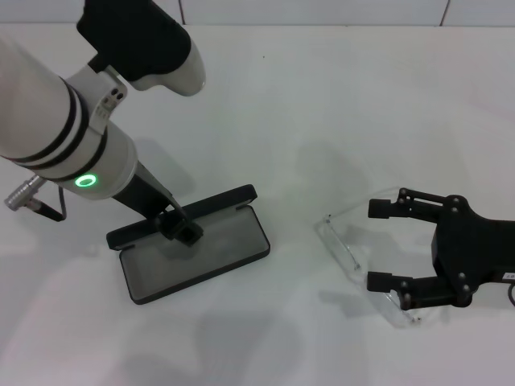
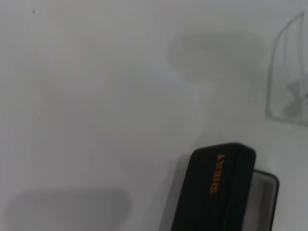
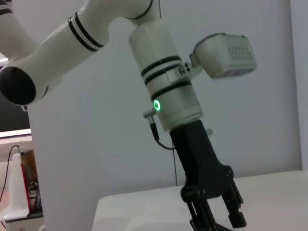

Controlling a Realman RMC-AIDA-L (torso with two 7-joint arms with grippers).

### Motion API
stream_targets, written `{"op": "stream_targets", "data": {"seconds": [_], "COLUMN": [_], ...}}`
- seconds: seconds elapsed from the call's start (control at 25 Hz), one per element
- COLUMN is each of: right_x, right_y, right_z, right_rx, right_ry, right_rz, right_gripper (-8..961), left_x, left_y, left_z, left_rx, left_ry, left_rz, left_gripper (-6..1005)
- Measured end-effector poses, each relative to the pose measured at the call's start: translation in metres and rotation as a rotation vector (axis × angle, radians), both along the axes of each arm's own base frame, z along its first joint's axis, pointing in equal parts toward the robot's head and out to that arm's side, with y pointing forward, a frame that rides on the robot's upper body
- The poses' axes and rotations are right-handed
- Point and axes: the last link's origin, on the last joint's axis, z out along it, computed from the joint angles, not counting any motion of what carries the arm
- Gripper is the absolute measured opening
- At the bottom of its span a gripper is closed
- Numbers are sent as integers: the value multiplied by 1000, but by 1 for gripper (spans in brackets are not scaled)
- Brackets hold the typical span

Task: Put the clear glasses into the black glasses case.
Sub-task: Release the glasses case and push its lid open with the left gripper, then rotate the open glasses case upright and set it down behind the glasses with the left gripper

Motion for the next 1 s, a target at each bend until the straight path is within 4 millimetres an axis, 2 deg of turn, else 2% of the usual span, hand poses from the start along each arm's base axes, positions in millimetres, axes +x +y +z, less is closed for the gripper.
{"op": "stream_targets", "data": {"seconds": [0.6,1.0], "right_x": [-2,-2], "right_y": [-7,-9], "right_z": [-3,-4], "right_rx": [-23,-26], "right_ry": [28,34], "right_rz": [6,3], "right_gripper": [871,871], "left_x": [-18,-19], "left_y": [10,10], "left_z": [-11,-17], "left_rx": [11,23], "left_ry": [64,106], "left_rz": [16,-22], "left_gripper": [604,570]}}
